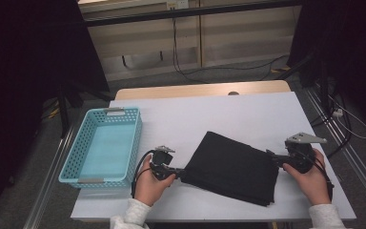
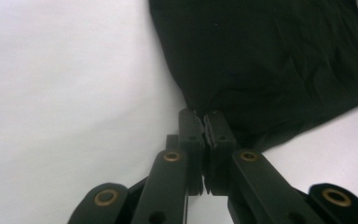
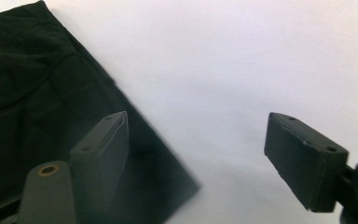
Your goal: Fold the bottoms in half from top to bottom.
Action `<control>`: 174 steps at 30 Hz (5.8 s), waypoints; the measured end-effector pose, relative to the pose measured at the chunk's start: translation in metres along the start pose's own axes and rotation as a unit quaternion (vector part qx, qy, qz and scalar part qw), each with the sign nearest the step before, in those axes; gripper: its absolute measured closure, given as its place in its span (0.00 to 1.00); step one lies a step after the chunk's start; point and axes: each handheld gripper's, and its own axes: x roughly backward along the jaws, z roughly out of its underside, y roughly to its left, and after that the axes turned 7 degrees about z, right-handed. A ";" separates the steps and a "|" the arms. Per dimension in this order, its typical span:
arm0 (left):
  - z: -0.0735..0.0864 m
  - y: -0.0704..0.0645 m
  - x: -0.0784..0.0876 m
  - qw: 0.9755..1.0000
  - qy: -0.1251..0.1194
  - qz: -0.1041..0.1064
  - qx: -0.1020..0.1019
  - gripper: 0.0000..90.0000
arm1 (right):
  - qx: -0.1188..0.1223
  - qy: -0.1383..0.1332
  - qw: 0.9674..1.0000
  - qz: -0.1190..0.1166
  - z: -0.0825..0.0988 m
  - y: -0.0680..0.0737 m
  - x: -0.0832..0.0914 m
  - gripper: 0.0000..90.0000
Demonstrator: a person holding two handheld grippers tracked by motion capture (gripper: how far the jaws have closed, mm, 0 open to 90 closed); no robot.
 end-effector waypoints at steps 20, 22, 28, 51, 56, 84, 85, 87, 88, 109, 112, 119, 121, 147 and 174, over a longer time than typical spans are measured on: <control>-0.009 0.013 0.002 1.000 0.006 -0.030 0.007 0.97 | 0.078 0.037 0.995 -0.054 0.018 0.026 0.035 0.74; -0.009 0.012 0.002 0.999 0.005 -0.031 0.008 0.97 | 0.101 0.046 0.992 -0.064 0.022 0.030 0.037 0.77; -0.008 0.010 0.001 0.999 0.003 -0.033 0.008 0.97 | 0.131 0.057 0.986 -0.086 0.025 0.043 0.040 0.82; -0.007 0.011 -0.002 0.999 0.009 -0.046 0.009 0.98 | 0.071 0.046 0.996 -0.034 0.027 0.014 0.044 0.87; -0.008 0.010 -0.003 0.999 0.015 -0.046 0.004 0.97 | 0.096 0.038 0.993 -0.060 0.024 0.026 0.043 0.77; -0.006 0.014 0.003 0.999 -0.001 -0.051 0.008 0.97 | 0.083 0.029 0.992 -0.090 -0.004 0.053 0.013 0.65; -0.006 0.015 0.003 0.999 -0.001 -0.051 0.008 0.97 | 0.083 0.037 0.991 -0.095 -0.004 0.054 0.010 0.65; -0.005 0.015 0.003 0.999 -0.001 -0.051 0.008 0.97 | 0.084 0.057 0.990 -0.098 0.000 0.057 0.000 0.60; -0.005 0.016 0.003 0.999 -0.001 -0.051 0.008 0.97 | 0.069 0.045 0.992 -0.098 0.001 0.054 -0.003 0.59; -0.010 0.010 0.007 0.997 -0.027 -0.065 -0.011 0.65 | 0.045 0.074 0.989 -0.119 0.006 0.035 0.018 0.81; -0.010 0.010 0.006 0.997 -0.024 -0.066 -0.014 0.51 | 0.039 0.053 0.992 -0.105 0.004 0.033 0.019 0.63; -0.004 0.014 -0.001 0.998 0.002 -0.065 -0.007 0.53 | 0.022 0.045 0.995 -0.082 0.004 0.027 0.010 0.49; -0.003 0.014 -0.003 0.998 0.005 -0.064 -0.007 0.55 | 0.016 0.058 0.994 -0.089 0.005 0.027 0.004 0.47; -0.002 0.020 0.005 0.998 0.028 -0.039 0.031 0.92 | 0.036 0.080 0.984 -0.155 0.003 0.046 0.013 0.65; -0.004 0.017 0.014 0.997 -0.042 -0.051 -0.031 0.24 | 0.073 0.075 0.986 -0.129 -0.055 0.131 -0.071 0.57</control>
